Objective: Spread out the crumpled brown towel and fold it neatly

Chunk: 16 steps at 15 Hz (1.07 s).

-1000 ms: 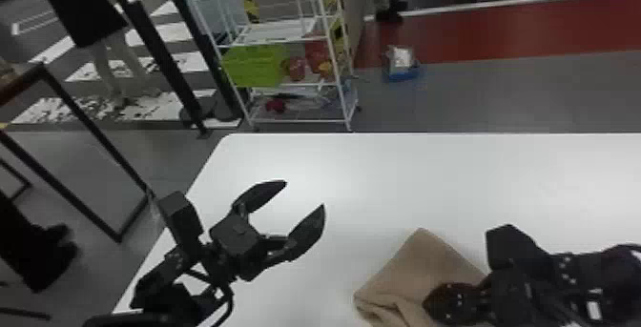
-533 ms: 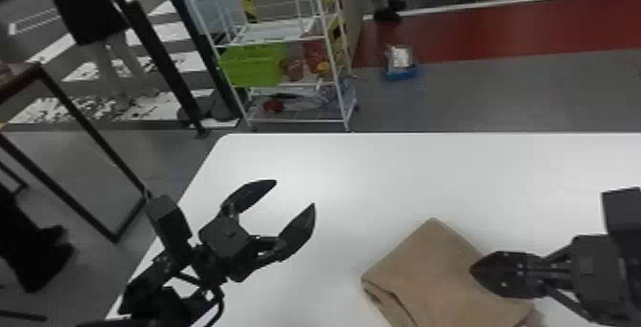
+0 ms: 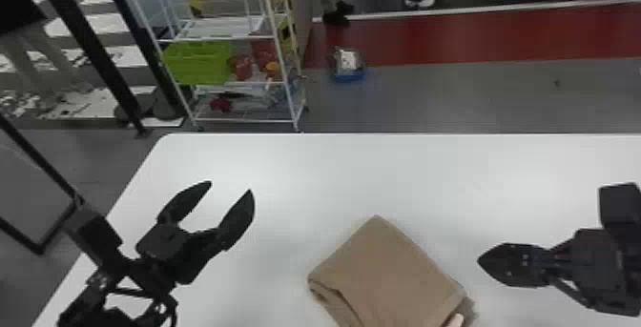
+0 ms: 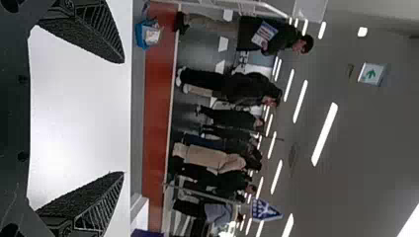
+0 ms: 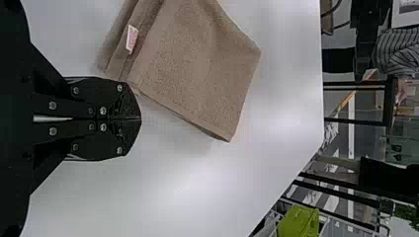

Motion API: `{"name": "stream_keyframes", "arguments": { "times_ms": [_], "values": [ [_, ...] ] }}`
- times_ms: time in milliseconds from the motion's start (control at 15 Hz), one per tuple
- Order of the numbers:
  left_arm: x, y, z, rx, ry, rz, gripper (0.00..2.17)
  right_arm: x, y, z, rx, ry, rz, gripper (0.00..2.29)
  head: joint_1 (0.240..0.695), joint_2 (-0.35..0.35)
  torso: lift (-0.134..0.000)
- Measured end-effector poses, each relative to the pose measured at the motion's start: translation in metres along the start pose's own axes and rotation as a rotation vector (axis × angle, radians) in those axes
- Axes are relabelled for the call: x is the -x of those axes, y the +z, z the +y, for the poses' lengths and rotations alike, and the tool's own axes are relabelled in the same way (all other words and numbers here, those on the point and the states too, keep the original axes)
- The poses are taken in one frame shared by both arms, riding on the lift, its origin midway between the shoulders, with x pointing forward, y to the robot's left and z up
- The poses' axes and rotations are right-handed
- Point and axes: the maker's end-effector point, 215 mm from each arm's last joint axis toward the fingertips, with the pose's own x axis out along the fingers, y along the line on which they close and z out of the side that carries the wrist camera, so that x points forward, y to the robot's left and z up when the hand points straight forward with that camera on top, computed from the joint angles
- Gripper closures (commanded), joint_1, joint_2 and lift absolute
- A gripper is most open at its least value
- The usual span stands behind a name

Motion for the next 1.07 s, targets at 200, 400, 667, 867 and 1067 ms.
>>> {"name": "stream_keyframes", "arguments": {
  "times_ms": [200,400,667,867,1067],
  "values": [
    [-0.003,-0.004,0.004,0.029,0.044,-0.002,0.08,-0.01,-0.003,-0.008,0.01,-0.012,0.038,1.66,0.695,0.184,-0.122],
    [-0.001,-0.005,0.002,0.03,0.035,0.0,0.08,-0.028,-0.01,-0.007,0.017,0.007,0.089,1.66,0.695,0.189,-0.122],
    [0.003,-0.006,0.004,0.026,0.036,0.004,0.08,-0.048,-0.01,0.004,0.027,0.046,0.114,1.66,0.695,0.22,-0.122],
    [0.006,-0.006,0.007,0.023,0.035,0.006,0.08,-0.057,-0.009,0.016,0.025,0.085,0.121,1.66,0.695,0.245,-0.122],
    [0.01,-0.005,0.011,0.018,0.04,0.008,0.08,-0.068,-0.01,0.045,0.025,0.154,0.132,1.66,0.695,0.279,-0.122]
  ]
}}
